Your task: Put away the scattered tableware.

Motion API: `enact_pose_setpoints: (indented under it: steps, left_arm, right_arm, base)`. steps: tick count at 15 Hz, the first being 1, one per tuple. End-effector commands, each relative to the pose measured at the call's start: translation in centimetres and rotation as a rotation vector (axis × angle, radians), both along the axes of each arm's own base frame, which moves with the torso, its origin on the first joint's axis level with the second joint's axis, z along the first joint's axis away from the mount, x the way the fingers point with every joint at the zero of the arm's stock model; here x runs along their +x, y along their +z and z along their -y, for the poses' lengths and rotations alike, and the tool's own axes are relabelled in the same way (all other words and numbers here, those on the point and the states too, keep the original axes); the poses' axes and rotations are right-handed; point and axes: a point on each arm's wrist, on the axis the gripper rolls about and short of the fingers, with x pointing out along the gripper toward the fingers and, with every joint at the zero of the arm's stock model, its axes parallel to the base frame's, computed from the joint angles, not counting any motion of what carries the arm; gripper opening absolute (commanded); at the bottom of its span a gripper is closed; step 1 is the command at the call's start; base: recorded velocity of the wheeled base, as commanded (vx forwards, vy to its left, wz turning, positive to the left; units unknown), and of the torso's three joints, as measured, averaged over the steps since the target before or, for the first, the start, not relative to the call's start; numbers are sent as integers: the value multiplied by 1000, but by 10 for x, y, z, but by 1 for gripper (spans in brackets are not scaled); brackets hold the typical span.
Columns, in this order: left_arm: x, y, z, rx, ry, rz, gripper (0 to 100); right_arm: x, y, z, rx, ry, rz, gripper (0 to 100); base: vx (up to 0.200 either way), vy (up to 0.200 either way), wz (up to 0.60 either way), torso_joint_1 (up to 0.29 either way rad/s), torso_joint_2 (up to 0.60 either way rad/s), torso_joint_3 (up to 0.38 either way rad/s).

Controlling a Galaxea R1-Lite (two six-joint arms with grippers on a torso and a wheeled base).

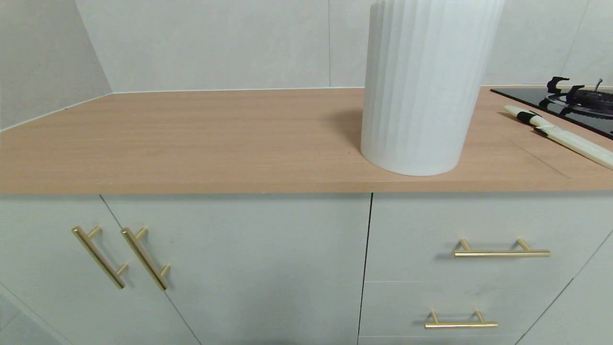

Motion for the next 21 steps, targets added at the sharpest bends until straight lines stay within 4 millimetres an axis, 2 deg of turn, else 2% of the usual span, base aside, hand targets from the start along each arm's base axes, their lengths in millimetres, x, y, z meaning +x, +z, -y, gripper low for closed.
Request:
enact_pose_setpoints:
  steps: [1,13,21]
  left_arm:
    - [0,0,0,0,1,-2,100]
    - [0,0,0,1,1,-2,100]
    - [0,0,0,0,1,-2,100]
  right_arm:
    - [0,0,0,0,0,-2,100]
    - [0,0,0,0,1,-2,100]
    - [0,0,0,0,-2,-2,100]
  base:
    - [0,0,0,0,0,0]
    - [0,0,0,0,0,0]
    - [0,-200,0,3,2,4]
